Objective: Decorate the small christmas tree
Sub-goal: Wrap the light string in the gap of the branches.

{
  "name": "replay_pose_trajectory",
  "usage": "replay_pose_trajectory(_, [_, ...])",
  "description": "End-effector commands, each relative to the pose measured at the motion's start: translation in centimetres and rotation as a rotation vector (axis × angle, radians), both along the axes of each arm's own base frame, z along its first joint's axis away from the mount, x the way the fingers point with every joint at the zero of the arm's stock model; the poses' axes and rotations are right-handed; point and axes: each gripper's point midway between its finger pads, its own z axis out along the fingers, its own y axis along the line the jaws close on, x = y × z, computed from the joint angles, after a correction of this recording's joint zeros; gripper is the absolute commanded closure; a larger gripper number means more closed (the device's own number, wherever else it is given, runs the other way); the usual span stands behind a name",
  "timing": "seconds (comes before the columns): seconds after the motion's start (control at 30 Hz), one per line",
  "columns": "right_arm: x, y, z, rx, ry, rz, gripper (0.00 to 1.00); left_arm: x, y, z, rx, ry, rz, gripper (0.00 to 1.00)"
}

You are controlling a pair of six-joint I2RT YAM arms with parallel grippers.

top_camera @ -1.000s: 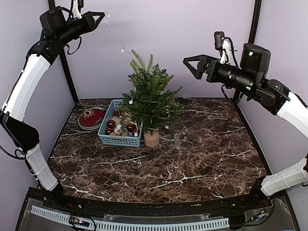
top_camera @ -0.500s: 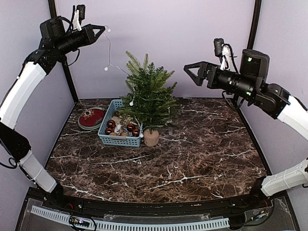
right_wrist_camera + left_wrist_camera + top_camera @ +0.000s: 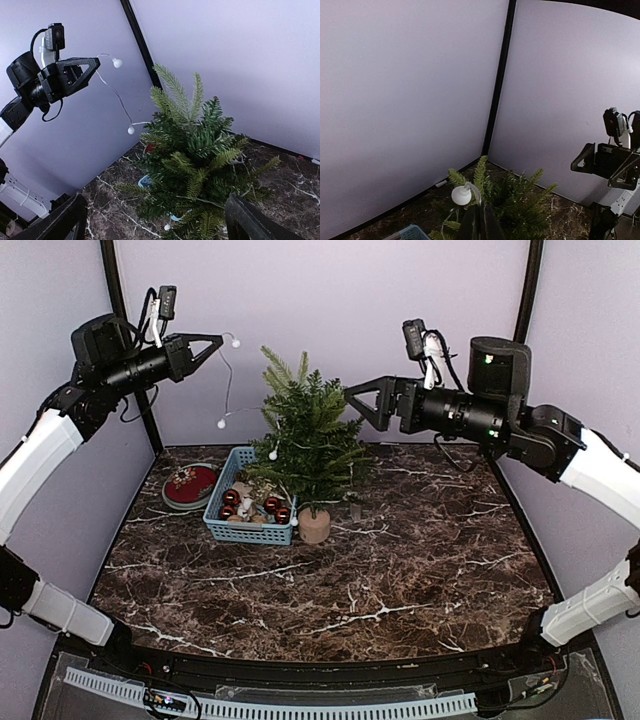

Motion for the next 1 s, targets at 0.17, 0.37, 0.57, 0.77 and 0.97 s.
replay_pose_trajectory(0.17, [-4.0, 5.6, 3.9, 0.037, -0.114, 0.306, 0.17, -7.4, -6.3, -1.2, 0.068, -0.011, -0.437, 1.00])
replay_pose_trajectory(0.37, [-4.5, 6.4, 4.7, 0.036, -0.183, 0.360, 0.28, -10.5, -10.0, -1.3, 0.101, -0.015, -0.582, 1.00])
replay_pose_trajectory(0.57, [-3.5, 6.9, 4.4, -0.032, -0.214, 0.340, 0.43, -11.7, -11.5, -1.4, 0.114, 0.006, -0.659, 1.00])
replay_pose_trajectory(0.77, [-2.2, 6.8, 4.5, -0.059, -0.239, 0.324, 0.47, -11.9, -12.0, -1.3, 0.119, 0.011, -0.685, 1.00])
replay_pose_trajectory(0.97, [-2.0, 7.8, 4.3, -0.103, -0.244, 0.372, 0.50, -12.0, -12.3, -1.3, 0.118, 0.021, -0.702, 1.00])
